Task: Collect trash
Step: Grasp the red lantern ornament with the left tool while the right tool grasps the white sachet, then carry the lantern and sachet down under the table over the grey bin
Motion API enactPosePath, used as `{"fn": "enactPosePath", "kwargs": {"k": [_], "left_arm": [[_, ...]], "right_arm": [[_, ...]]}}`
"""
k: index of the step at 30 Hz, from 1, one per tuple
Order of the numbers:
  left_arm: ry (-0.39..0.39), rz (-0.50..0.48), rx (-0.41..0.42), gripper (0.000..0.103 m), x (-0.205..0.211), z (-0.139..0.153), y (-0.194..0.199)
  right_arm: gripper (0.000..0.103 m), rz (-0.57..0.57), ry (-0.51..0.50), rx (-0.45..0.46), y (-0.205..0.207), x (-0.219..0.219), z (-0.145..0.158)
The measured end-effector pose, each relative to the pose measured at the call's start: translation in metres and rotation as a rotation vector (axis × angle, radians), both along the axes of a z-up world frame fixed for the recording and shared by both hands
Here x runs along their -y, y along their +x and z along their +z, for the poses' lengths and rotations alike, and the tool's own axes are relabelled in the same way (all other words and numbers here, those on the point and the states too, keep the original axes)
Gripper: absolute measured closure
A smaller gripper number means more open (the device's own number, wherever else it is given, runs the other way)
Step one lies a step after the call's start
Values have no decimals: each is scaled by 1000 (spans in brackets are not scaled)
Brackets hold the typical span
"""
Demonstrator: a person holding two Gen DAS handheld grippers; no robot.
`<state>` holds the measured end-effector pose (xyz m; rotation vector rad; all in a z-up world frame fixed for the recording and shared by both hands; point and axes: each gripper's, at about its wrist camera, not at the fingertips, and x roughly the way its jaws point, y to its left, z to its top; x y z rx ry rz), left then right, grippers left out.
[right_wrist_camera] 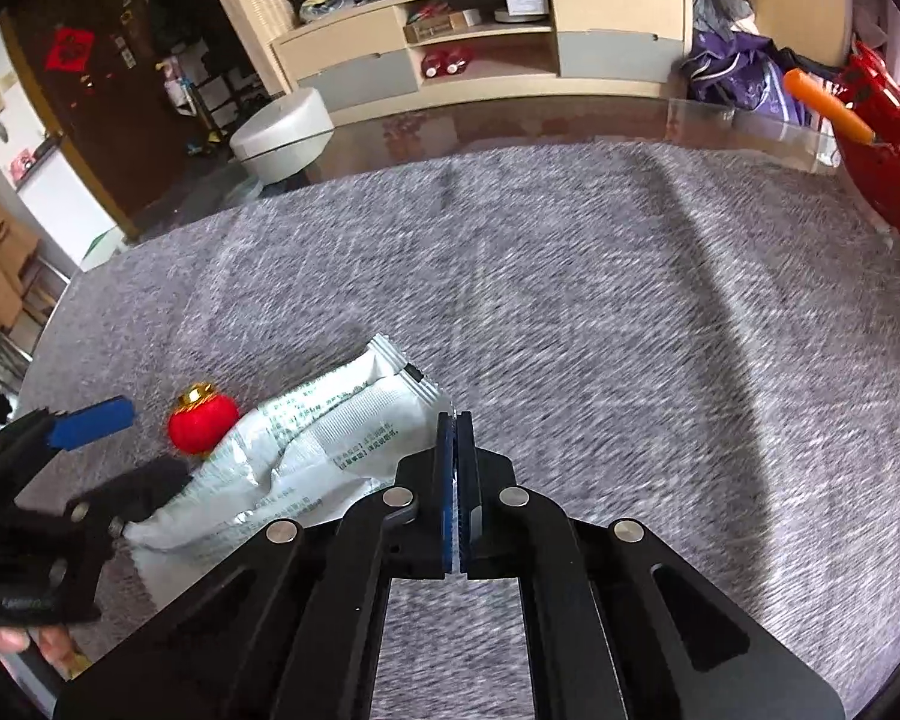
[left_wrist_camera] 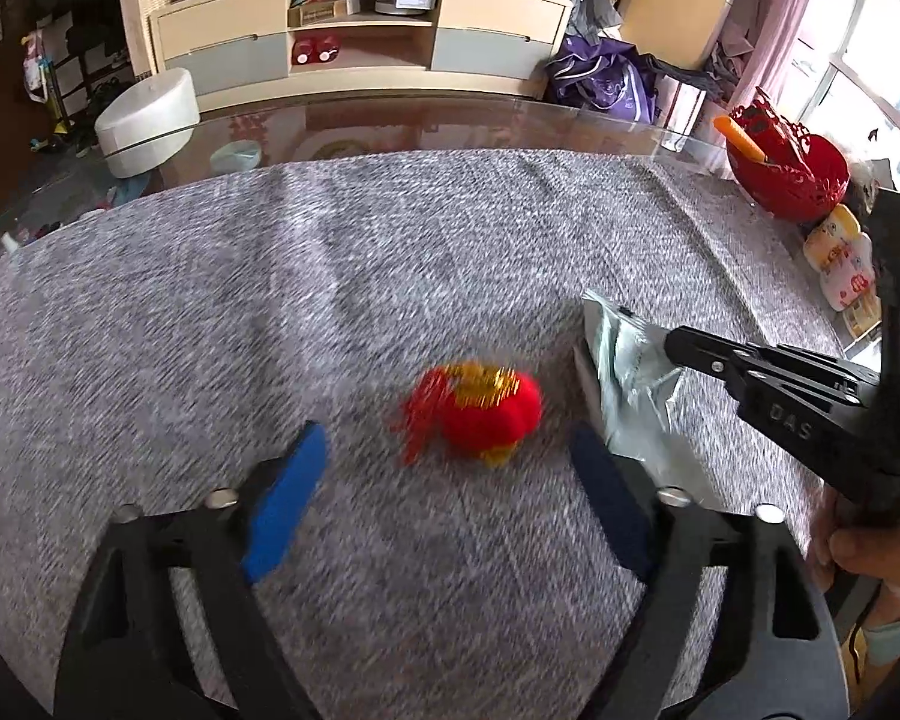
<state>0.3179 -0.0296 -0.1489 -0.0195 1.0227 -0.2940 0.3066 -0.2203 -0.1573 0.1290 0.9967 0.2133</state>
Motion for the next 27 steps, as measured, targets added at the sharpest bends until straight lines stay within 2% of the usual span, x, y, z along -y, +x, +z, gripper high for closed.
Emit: {"fn": "enactPosePath", "kwargs": {"k": [2,5,7,9,12,17,27], "left_arm": [[-2,-8,-6,49,4,-3,8],[-20,-39,-19,56,13,-7,16],[-27,-62,-22,68,19,-7,16],[4,-70,-12,68,25,-7,14],[4,-75,-9,68,27,-2,9],[24,-52,37,68,18,22,-11],[34,-45,95,68,6,66,-80]], "right_arm": [[100,-4,3,4,2,7,3],[101,3,13,5,4,11,6],[101,11,22,5,4,10,9],[101,17,37,7,2,9,11],[101,25,50,12,-3,8,17],[101,44,52,31,-21,1,32],[101,93,61,101,-82,-12,80]]}}
